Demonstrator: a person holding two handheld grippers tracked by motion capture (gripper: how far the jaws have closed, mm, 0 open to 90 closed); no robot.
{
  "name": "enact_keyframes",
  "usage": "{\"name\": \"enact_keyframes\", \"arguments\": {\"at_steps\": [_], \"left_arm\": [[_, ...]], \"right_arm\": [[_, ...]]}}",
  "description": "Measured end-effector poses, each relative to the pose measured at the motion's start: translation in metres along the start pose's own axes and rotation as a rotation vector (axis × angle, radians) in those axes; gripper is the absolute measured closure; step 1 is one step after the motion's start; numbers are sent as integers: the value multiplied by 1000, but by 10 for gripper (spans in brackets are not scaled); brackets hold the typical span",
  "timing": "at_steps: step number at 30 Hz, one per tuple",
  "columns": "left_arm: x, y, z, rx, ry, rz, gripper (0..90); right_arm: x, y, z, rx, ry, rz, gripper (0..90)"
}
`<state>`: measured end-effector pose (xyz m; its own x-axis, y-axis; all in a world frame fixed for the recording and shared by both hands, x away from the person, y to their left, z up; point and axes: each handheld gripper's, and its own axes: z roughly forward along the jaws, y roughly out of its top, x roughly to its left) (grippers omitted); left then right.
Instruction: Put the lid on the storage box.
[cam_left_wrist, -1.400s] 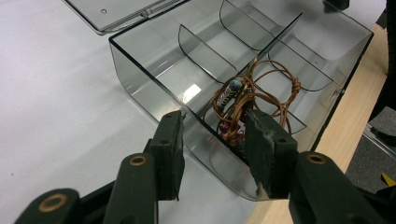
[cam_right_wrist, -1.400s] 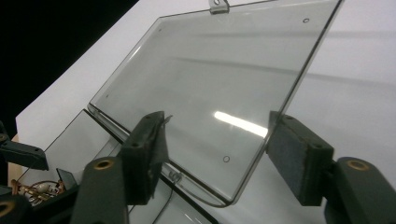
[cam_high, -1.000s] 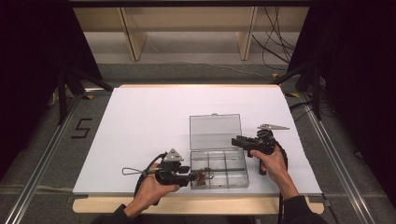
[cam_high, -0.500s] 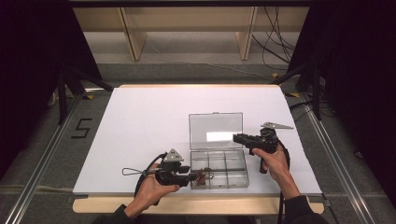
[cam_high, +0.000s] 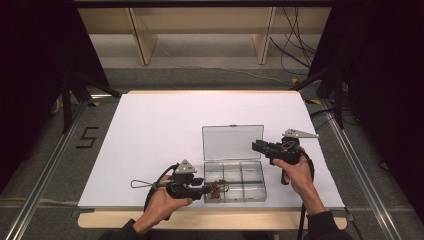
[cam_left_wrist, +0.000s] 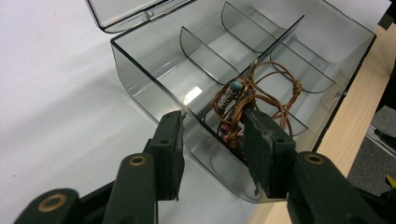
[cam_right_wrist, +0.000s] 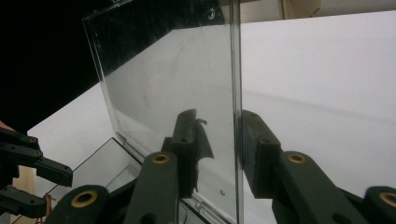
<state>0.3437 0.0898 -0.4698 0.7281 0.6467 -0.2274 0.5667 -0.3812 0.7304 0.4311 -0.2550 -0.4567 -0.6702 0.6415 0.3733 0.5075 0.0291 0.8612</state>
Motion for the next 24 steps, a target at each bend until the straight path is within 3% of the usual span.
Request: {"name": "enact_keyframes", "arguments": {"at_steps": [2,3,6,8,9,10,12,14,18,19,23,24], "left_arm": [[0,0,0,9,-1,-4,576],[0,0,0,11,-2,-3,576],[0,0,0,-2,-3,-2,576],[0,0,0,6,-2,-6,577],[0,0,0,6,-1,-5,577],[0,0,0,0,-1,-5,576],[-1,-1,0,-4,-3,-16,576],[0,0,-1,9,-1,17,572],[0,0,-1,-7,-4,0,572],[0,0,-1,-1,-4,6,572],[-1,0,-1,-16,-9,-8,556],[1,0,-3,1,-5,9,553]], "right_arm": [[0,1,-2,-4,-5,-25,696],[2,2,-2,-5,-12,-15,693],[4,4,-7,-9,7,-31,680],[9,3,-9,-3,16,10,670],[9,3,-10,-12,15,-6,667],[9,4,-11,-17,8,-51,665],[12,4,-12,-12,-1,-54,659],[15,4,-13,-18,-8,-68,655],[23,3,-18,-7,-4,-70,642],[22,3,-18,-21,-20,-123,642],[26,3,-21,-6,-28,-139,639],[29,3,-21,0,-20,-122,636]]}}
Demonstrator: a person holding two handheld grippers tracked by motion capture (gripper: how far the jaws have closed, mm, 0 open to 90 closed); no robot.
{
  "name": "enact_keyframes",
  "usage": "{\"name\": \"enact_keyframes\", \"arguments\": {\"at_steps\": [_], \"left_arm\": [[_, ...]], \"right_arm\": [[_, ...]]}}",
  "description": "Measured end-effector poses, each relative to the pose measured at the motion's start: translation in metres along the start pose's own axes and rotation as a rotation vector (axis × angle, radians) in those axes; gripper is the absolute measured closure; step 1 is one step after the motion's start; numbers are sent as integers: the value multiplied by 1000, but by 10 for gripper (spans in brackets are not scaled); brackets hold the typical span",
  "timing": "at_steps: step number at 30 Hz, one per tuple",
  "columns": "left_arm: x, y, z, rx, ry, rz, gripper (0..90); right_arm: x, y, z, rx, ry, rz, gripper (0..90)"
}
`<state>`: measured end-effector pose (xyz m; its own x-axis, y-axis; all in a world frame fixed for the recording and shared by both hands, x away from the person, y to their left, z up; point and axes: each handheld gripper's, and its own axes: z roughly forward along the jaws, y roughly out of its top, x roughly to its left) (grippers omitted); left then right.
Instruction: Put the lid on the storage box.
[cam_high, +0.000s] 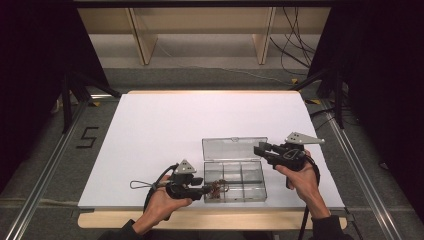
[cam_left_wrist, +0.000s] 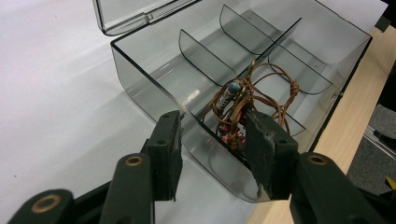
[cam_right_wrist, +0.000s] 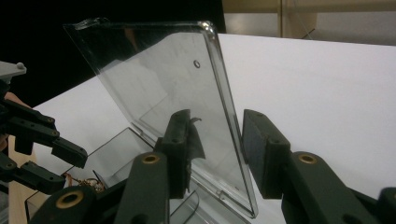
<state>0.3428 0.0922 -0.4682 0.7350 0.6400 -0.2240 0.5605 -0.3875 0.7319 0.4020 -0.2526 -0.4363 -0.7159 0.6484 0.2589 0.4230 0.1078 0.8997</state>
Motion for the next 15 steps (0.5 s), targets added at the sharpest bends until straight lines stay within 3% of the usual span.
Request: {"name": "enact_keyframes", "arguments": {"at_steps": [1,2,3,4,7,8,10,11,12,13,15], "left_arm": [[0,0,-1,0,-3,4,548],[1,0,-2,-2,-4,2,538],[-1,0,-2,-26,-7,-27,526],[1,1,-4,-21,-12,-15,516],[0,1,-8,-48,-20,-40,508],[1,2,-10,-48,-27,-43,501],[0,2,-14,-49,-32,-57,484],[0,2,-16,-49,-36,-45,478],[0,2,-18,-56,-36,-41,478],[-1,1,-20,-59,-44,-40,477],[-2,-1,-23,-65,-56,-31,466]], "right_arm": [[0,0,-1,-3,-11,-28,633],[4,0,-2,6,-5,9,631],[3,0,-3,2,-7,-9,628],[3,0,-4,-2,-5,-19,627],[4,0,-6,-11,-21,-49,623],[10,0,-7,7,-17,4,623],[9,0,-8,3,-9,-22,621],[9,0,-8,-5,-28,-52,619],[9,0,-9,-5,-27,-51,618],[12,-1,-10,1,-19,-22,618],[12,0,-11,-8,-27,-47,619]]}}
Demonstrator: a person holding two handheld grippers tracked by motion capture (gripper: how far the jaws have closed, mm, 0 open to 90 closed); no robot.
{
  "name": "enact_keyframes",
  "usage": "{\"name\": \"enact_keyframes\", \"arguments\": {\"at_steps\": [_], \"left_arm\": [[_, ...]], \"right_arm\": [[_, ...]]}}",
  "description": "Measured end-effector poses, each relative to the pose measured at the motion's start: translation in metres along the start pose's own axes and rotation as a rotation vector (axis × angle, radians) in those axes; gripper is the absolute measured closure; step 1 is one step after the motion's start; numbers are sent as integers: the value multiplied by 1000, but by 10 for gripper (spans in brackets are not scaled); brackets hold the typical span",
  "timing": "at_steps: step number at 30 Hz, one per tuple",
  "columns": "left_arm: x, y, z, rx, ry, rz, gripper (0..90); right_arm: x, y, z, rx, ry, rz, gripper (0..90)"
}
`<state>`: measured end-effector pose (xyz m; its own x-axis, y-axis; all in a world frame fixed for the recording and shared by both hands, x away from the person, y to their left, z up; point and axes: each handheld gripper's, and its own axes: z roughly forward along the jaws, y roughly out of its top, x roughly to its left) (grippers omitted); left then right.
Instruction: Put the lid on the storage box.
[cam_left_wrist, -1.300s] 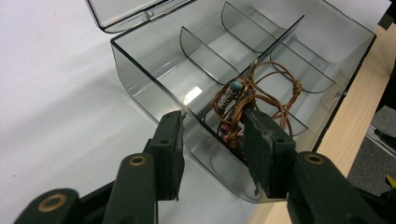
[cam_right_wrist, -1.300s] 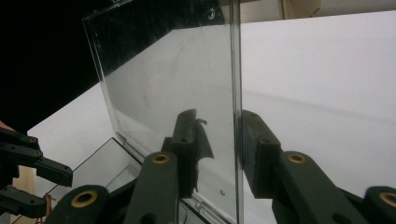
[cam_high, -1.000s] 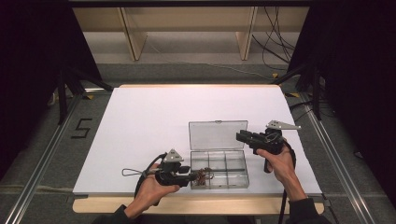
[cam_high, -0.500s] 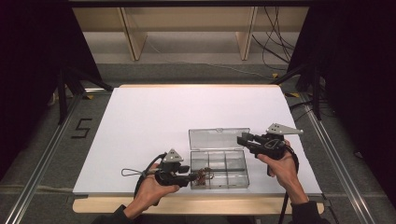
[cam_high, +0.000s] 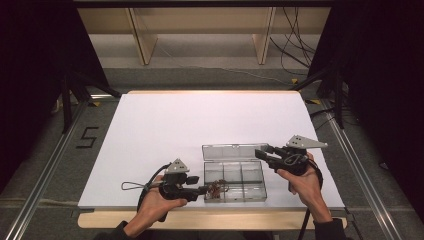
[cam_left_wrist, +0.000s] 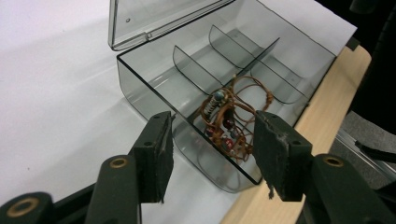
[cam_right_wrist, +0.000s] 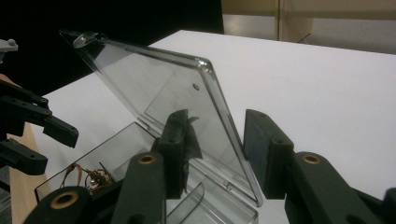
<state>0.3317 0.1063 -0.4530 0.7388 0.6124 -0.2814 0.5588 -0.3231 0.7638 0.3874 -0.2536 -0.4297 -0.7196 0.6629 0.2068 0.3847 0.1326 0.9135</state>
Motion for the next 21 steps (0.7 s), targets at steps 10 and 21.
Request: {"name": "enact_keyframes", "arguments": {"at_steps": [10,21], "left_arm": [[0,-17,-19,-14,-6,-7,450],[7,-33,-32,0,41,13,429]], "right_arm": [[10,0,-7,35,-26,11,615],[13,-2,-9,22,-39,-28,608]]}}
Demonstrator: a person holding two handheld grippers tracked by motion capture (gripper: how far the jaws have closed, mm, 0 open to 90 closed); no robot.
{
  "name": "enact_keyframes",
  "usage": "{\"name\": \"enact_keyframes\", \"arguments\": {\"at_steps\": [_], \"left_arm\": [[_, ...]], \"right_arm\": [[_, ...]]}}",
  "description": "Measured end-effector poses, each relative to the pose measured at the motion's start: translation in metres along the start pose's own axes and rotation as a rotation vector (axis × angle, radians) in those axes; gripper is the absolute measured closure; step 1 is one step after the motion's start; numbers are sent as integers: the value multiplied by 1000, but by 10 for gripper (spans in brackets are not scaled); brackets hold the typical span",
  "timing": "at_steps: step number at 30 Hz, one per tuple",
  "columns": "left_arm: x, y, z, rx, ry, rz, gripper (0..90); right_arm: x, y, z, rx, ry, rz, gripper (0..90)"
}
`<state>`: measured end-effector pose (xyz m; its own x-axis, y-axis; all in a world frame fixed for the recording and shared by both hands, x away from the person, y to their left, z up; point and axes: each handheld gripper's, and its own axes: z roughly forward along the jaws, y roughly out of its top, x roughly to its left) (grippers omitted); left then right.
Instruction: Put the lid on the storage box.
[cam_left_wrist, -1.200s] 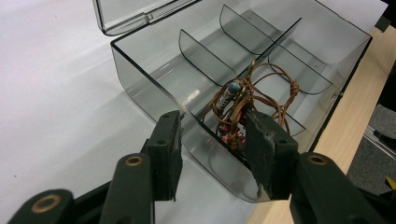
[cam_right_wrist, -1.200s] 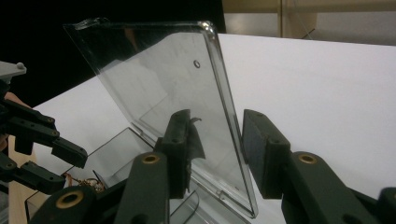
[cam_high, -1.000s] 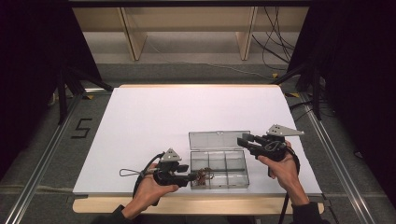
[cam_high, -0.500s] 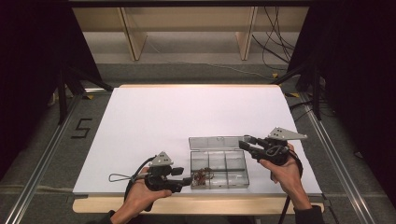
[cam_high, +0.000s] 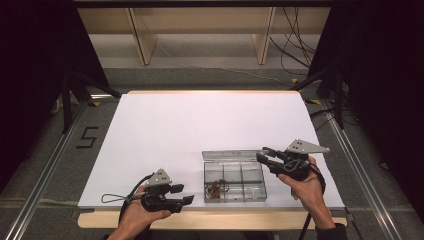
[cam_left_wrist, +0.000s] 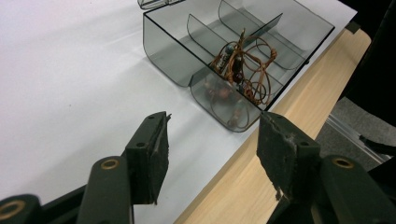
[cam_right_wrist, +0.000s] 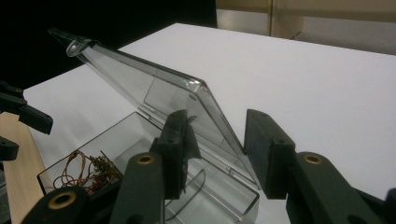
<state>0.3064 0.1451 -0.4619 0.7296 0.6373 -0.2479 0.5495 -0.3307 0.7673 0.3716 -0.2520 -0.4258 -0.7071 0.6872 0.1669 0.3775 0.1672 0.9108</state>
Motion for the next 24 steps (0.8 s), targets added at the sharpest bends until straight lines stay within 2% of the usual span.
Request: {"name": "enact_keyframes", "arguments": {"at_steps": [1,3,5,6,7,9,10,11,12,13,14,16,17,18,20,21,22,24], "left_arm": [[-1,-1,0,-3,0,-17,427],[-1,-2,0,-5,-6,1,425],[-2,-4,0,-18,-14,-13,424],[-1,-5,-1,-14,-9,-8,423],[-2,-5,-1,-12,-2,-3,423],[-2,-6,-2,-10,6,2,421],[-2,-8,-3,-8,7,-10,420],[-1,-9,-3,-2,10,6,420],[-1,-10,-2,-11,10,4,420],[-2,-11,-3,-11,14,-10,420],[-2,-11,-3,-12,13,-6,420],[-1,-13,-3,-12,19,-7,420],[-2,-14,-3,-7,19,-32,420],[-1,-14,-4,-8,17,-21,420],[-1,-15,-5,-11,19,-19,420],[0,-15,-5,-14,14,-11,420],[1,-15,-7,-9,20,-8,420],[2,-16,-8,-16,18,-13,420]], "right_arm": [[3,0,-1,13,8,26,607],[2,-1,-1,4,-6,-2,605],[3,-1,-2,8,-6,0,598],[4,-1,-2,10,-9,-2,598],[7,-1,-4,34,-17,22,598],[7,0,-4,20,-21,-18,598],[9,0,-4,26,-25,-3,598],[10,0,-5,25,-28,-5,599],[10,0,-6,22,-35,-4,600],[9,0,-7,23,-34,-20,603],[11,-1,-8,26,-38,4,609],[10,-1,-10,31,-42,-14,615],[13,-2,-12,44,-38,30,617],[10,-2,-10,19,-46,-17,620],[12,-3,-11,27,-33,11,625],[11,-3,-11,26,-34,-2,628],[13,-3,-12,26,-48,11,631],[12,-3,-13,24,-42,3,635]]}}
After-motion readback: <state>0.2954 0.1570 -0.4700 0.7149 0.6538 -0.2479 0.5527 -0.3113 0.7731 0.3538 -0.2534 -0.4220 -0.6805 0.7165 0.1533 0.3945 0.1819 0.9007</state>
